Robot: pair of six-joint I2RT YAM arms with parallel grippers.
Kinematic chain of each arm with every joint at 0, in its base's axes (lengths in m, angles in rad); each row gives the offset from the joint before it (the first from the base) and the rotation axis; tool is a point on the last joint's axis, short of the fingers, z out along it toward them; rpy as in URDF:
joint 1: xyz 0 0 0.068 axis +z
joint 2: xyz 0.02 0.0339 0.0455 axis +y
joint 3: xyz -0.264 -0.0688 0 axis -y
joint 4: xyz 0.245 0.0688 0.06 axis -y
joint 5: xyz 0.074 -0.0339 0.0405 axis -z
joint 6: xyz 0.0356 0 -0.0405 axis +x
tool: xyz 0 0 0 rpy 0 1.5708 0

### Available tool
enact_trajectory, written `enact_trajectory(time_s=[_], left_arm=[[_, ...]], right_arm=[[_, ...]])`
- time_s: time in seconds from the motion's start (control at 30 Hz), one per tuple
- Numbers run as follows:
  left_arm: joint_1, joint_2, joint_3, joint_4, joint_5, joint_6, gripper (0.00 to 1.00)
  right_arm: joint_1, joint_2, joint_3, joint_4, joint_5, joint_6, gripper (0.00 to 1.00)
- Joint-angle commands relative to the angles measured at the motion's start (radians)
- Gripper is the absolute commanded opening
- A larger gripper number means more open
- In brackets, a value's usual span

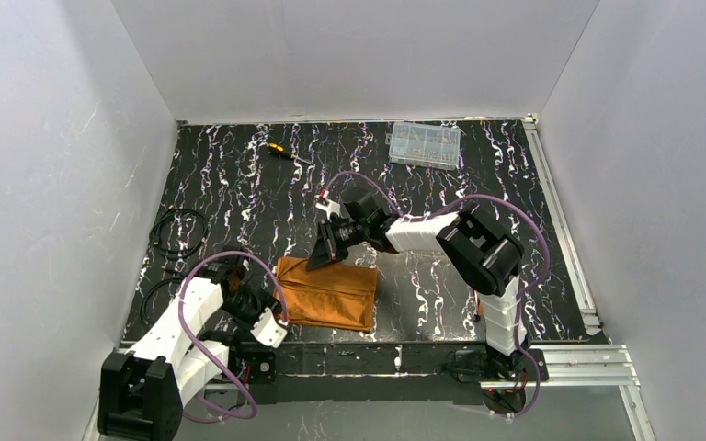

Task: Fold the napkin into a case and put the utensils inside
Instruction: Smooth out the 2/3-rectangle-folded napkin at the center of the board.

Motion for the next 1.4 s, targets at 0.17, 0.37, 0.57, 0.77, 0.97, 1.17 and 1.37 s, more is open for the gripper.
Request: enact_trajectory(time_s=[0.17, 0.37, 0.57, 0.77, 0.97, 1.17, 1.37], left_arm=[[-0.003, -0.039, -0.083, 0.101, 0.013, 0.216, 0.39], [-0.003, -0.026, -0.092, 0.108, 0.006, 0.221, 0.32], [-0.003, -0.042, -0.112, 0.134, 0.033, 0.23, 0.1], [-0.003, -0.055, -0.097, 0.165, 0.082, 0.194, 0.0], [-0.003, -0.072, -0.03, 0.167, 0.159, 0.091, 0.0], [-0.003, -0.073, 0.039, 0.111, 0.185, 0.007, 0.0], [-0.003, -0.064, 0.077, 0.067, 0.193, 0.004, 0.0]], right_arm=[[0.022, 0.087, 0.046, 0.082, 0.009, 0.037, 0.13], [0.025, 0.107, 0.016, 0.088, 0.037, 0.024, 0.11], [0.035, 0.121, -0.017, 0.094, 0.071, 0.014, 0.09], [0.038, 0.101, -0.036, 0.082, 0.098, -0.011, 0.09], [0.045, 0.095, -0.036, 0.05, 0.117, -0.037, 0.08], [0.058, 0.084, -0.041, 0.017, 0.142, -0.071, 0.08], [0.064, 0.067, -0.059, 0.016, 0.158, -0.084, 0.08]])
